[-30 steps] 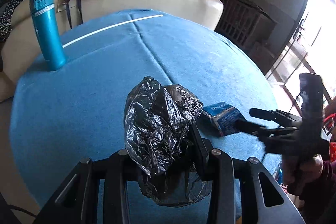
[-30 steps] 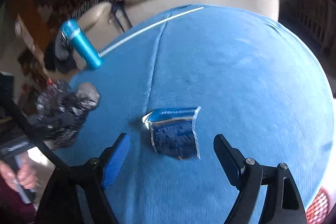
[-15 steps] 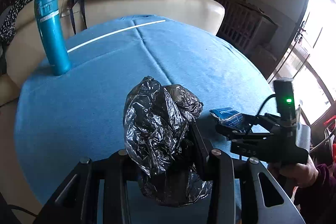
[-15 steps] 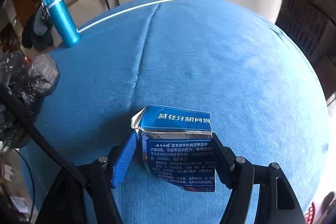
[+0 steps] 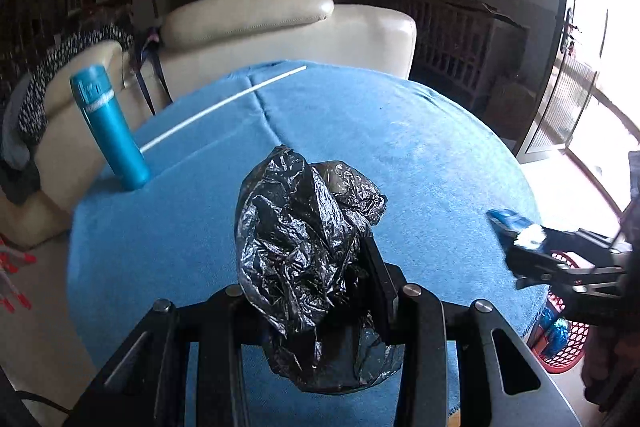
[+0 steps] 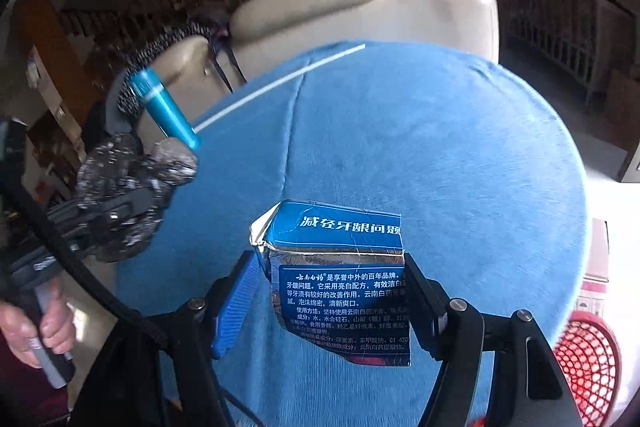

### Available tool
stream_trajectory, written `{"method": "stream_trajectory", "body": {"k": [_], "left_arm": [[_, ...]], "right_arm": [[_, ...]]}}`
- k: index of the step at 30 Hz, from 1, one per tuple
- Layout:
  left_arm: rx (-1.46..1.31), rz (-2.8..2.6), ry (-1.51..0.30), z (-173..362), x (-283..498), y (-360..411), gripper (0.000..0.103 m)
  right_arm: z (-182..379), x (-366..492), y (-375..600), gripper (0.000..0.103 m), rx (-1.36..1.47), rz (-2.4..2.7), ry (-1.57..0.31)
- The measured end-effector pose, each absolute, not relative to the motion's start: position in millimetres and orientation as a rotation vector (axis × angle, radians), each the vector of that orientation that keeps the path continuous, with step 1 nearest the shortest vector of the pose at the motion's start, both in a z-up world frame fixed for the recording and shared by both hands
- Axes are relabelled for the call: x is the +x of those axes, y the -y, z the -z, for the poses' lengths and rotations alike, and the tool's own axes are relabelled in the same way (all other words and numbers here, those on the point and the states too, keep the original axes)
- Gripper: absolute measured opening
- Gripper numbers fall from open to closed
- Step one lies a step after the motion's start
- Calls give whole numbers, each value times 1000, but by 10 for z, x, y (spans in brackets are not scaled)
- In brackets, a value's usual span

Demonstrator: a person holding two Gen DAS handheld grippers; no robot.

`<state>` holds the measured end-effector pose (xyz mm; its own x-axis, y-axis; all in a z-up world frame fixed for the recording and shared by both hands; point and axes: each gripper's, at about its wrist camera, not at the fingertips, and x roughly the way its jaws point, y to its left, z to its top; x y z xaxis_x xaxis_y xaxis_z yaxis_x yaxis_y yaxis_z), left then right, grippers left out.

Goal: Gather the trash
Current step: 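Carry the black bag and blue carton toward the red wastebasket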

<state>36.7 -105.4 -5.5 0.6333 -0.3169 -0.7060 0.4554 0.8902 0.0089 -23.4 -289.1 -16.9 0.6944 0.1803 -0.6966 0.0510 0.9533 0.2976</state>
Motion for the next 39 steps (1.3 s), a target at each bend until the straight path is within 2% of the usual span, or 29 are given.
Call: {"method": "stream_trajectory", "body": {"k": [16,39], "left_arm": [[340,479,-635,-275,-267,1702,40],[483,562,-606,-243,-650,2358,40]], "right_arm": [[-328,-1266,3213,72,309,-18,-616],[-327,-1989,3698,72,369,96,-542]]}}
